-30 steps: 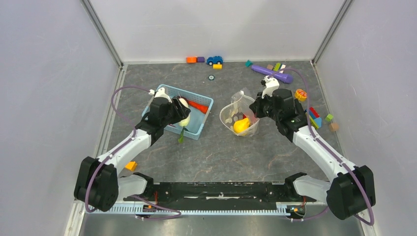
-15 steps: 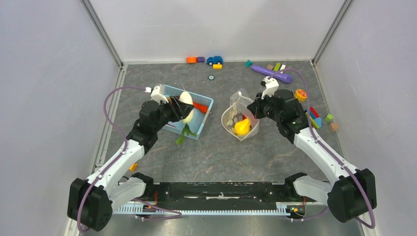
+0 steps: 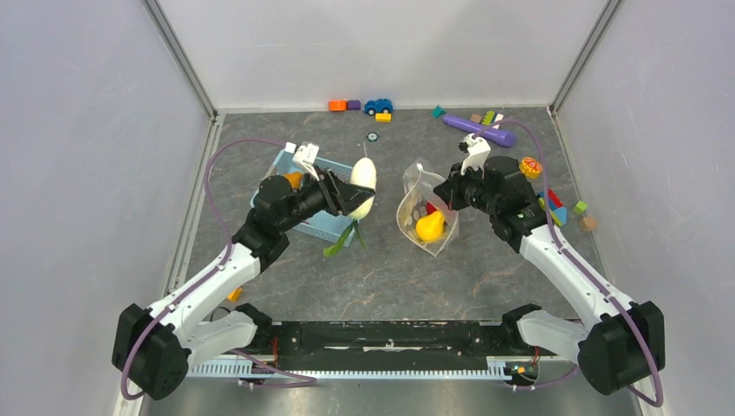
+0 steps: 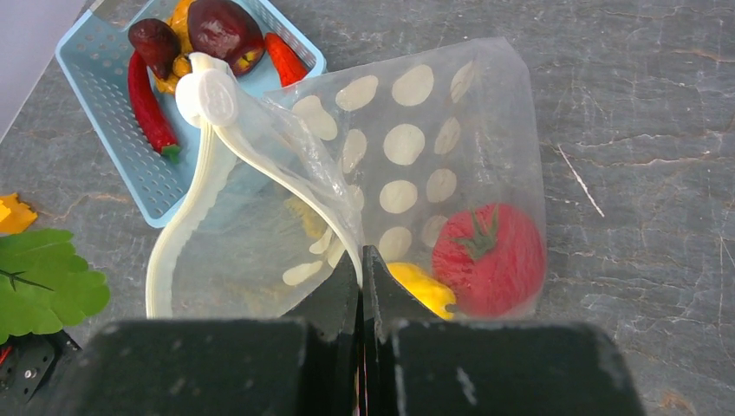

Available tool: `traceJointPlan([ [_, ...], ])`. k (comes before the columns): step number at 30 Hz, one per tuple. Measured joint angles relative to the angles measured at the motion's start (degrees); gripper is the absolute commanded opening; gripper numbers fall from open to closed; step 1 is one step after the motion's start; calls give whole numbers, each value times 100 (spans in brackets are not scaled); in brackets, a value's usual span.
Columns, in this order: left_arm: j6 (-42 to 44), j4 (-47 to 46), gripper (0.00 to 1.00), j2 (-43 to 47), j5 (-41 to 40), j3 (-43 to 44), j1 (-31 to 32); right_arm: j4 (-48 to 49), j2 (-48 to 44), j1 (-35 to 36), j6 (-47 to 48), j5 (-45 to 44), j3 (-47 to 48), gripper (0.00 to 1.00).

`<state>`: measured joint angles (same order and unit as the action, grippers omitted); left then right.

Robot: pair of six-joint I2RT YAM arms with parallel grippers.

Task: Place the food in the zip-top bag and seal the zipper
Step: Place the fake vegetable in the zipper food storage bag.

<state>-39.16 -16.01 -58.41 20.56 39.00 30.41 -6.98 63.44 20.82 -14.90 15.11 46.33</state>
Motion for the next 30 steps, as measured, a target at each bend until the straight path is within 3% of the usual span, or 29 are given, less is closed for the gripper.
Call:
traceJointPlan([
  [14, 68, -699, 25, -1040, 363, 1021, 1115, -317, -7, 2, -321, -42, 245, 0],
  [30, -197, -2450, 23, -2107, 105, 1488, 1305, 822, -146, 50, -1845, -334, -223, 0],
])
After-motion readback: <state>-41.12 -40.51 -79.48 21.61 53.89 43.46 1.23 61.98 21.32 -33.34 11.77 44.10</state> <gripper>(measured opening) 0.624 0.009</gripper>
